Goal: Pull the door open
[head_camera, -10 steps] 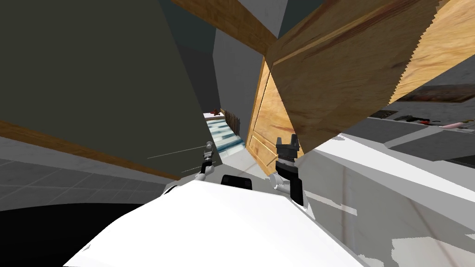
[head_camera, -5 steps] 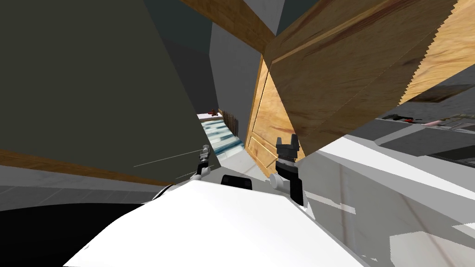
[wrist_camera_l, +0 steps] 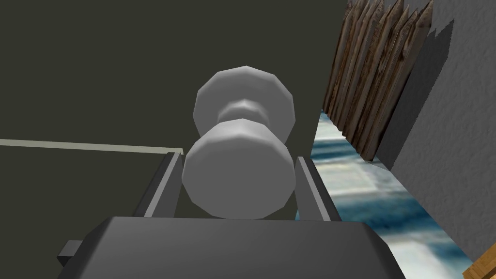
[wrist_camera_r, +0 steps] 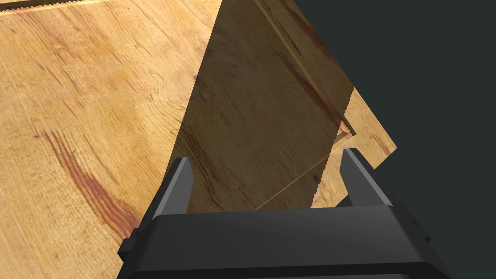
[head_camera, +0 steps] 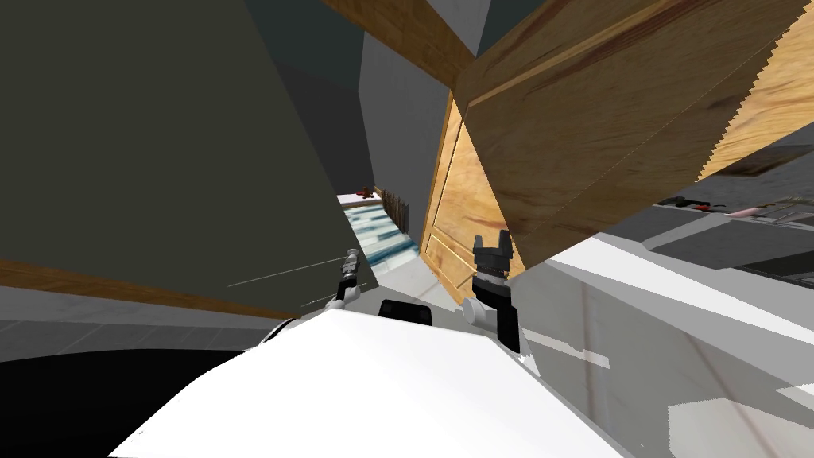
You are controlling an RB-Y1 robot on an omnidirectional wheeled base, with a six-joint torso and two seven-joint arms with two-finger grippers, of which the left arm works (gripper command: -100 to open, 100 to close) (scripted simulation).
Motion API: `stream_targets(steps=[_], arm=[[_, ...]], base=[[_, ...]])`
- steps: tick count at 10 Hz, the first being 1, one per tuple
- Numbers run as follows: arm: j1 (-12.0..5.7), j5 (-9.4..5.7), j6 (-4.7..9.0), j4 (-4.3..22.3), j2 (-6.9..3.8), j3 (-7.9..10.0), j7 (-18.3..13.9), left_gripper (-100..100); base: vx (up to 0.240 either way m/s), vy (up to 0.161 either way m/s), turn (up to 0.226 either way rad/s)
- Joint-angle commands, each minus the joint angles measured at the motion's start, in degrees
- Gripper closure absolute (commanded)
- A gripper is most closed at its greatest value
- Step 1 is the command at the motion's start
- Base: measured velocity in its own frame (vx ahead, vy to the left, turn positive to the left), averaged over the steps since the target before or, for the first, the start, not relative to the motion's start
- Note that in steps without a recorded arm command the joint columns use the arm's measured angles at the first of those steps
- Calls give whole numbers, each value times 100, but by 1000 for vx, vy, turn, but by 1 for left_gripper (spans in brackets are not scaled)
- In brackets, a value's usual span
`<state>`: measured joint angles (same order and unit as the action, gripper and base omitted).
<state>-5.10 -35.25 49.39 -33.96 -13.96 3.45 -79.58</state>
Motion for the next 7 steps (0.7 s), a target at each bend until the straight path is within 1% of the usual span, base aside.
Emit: stream_targets(steps=[1,3,4,5,7], arm=[[-3,1,4,-4,6,-4,-5,100],[-3,1,4,-4,6,-4,-5,100],[29,66,-15,-34,-58,-118,-130,100],[36,82,-18,-42,-72,-147,-161,100],[76,173,-36,-89,-152,-309,-338,100]], base=[[0,0,0],[0,0,0],[-143,29,-107],[-216,3,-132],[-248,9,-116]])
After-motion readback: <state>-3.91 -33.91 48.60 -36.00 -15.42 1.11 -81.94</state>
